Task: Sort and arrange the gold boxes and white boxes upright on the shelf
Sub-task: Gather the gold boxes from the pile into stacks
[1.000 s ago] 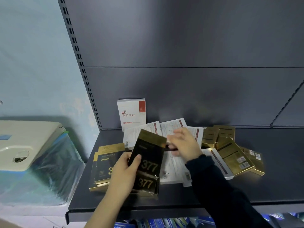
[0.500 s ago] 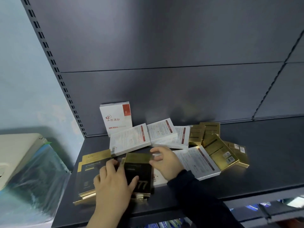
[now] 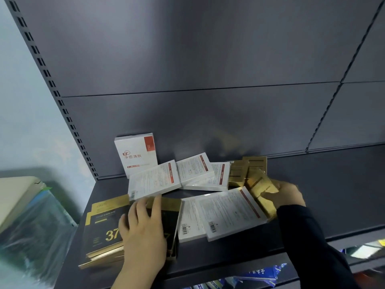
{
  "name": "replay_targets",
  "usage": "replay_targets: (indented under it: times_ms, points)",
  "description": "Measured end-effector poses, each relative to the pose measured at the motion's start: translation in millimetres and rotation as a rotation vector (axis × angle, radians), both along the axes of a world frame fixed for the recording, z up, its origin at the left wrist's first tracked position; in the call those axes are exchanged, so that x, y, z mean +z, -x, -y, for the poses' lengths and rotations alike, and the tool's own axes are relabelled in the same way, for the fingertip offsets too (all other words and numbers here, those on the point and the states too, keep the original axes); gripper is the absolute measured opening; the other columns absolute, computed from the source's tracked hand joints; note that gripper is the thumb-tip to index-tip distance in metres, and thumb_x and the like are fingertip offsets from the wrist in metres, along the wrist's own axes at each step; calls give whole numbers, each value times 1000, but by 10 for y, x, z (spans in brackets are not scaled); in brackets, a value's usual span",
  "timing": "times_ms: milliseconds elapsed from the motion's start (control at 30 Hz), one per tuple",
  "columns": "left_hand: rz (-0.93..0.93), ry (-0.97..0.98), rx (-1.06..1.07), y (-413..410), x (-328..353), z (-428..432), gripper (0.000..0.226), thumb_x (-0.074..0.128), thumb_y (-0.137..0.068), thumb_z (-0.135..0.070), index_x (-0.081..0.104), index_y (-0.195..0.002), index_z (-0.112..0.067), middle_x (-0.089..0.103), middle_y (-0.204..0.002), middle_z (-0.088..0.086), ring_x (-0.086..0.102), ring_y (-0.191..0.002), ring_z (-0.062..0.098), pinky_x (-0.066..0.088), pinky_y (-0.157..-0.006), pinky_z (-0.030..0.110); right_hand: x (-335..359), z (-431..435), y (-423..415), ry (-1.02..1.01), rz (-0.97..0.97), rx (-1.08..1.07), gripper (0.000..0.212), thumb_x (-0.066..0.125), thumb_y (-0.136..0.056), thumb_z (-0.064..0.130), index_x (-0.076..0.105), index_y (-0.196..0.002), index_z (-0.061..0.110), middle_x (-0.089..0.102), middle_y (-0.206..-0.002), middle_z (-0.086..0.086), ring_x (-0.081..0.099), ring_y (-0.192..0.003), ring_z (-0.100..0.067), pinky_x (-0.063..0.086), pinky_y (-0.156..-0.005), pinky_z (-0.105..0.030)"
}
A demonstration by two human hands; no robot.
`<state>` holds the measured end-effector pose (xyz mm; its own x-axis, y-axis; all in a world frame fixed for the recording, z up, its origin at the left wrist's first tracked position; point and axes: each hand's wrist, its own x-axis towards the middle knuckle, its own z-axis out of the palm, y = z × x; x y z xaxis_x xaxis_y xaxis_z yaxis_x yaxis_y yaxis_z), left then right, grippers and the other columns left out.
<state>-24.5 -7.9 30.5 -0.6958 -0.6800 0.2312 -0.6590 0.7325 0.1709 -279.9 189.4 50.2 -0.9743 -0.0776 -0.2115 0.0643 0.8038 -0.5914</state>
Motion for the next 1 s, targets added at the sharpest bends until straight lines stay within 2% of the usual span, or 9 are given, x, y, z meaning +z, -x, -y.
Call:
replay_targets:
  times_ms: [100, 200, 367, 467, 533, 633, 733, 833, 1000]
  points:
    - [-146, -247, -174, 110, 109, -109, 74, 76, -69, -15, 44, -135, -26, 42, -133, 5, 42, -124, 25, 36, -103, 44, 205, 47, -194, 96, -266, -7, 15, 59, -82, 28, 61, -77, 14, 62, -74, -6, 58, -69, -26, 49, -68, -34]
    - [-380, -933, -337, 274, 329, -280, 49, 64, -88, -21, 40, -127, -38, 43, -132, -13, 44, -119, 1, 33, -100, 19, 346, 248, -492, 284, -398, 170, 12, 59, -86, 23, 57, -74, 23, 59, -68, 6, 55, -64, -11, 42, -60, -27]
    - [-667, -1515, -300, 491, 521, -359, 39, 60, -87, -31, 50, -126, -34, 70, -112, -2, 68, -101, 18, 56, -78, 26, 343, 632, -1127, 537, -344, 571, 25, 61, -86, 16, 59, -102, 36, 64, -94, 20, 61, -87, 8, 52, -74, -11]
    - [-788, -1433, -131, 452, 507, -240, 31, 61, -88, -30, 58, -118, -21, 71, -110, 6, 67, -104, 23, 54, -91, 41, 196, 768, -1389, 350, -516, 863, 42, 58, -82, 31, 56, -124, 33, 55, -122, 25, 47, -113, 13, 37, -98, -8]
    - [-884, -1387, 12, 369, 466, -119, 22, 54, -95, -19, 62, -115, -16, 72, -103, 10, 70, -93, 23, 58, -79, 38, 144, 800, -1393, 406, -426, 922, 43, 59, -82, 29, 58, -125, 30, 54, -129, 22, 45, -121, 10, 34, -104, -11]
    - [-924, -1354, 82, 182, 447, 48, 22, 49, -97, -20, 61, -116, -23, 71, -103, 7, 69, -88, 20, 51, -55, 26, 156, 830, -1305, 515, -347, 823, 32, 63, -84, 19, 58, -110, 38, 55, -117, 28, 48, -113, 12, 39, -97, -12]
    - [-932, -1278, 100, 1, 412, 173, 22, 49, -97, -21, 62, -112, -31, 72, -100, 1, 68, -88, 18, 53, -60, 31, 178, 923, -1247, 630, -59, 704, 34, 63, -86, 19, 48, -101, 46, 54, -108, 27, 53, -104, 7, 44, -83, -14]
    - [-830, -1179, 42, -138, 362, 234, 24, 51, -96, -24, 60, -114, -36, 71, -104, -3, 69, -93, 15, 59, -76, 38, 103, 1089, -1298, 798, 340, 633, 35, 63, -87, 13, 47, -112, 31, 64, -109, 5, 65, -97, -13, 57, -75, -29]
    - [-473, -602, 0, -247, 234, 304, 36, 62, -86, -32, 49, -116, -49, 65, -100, -19, 59, -99, 5, 53, -87, 29, -108, 1286, -1481, 712, 335, 606, 46, 67, -82, 10, 46, -120, 24, 68, -102, 0, 67, -93, -14, 58, -76, -32]
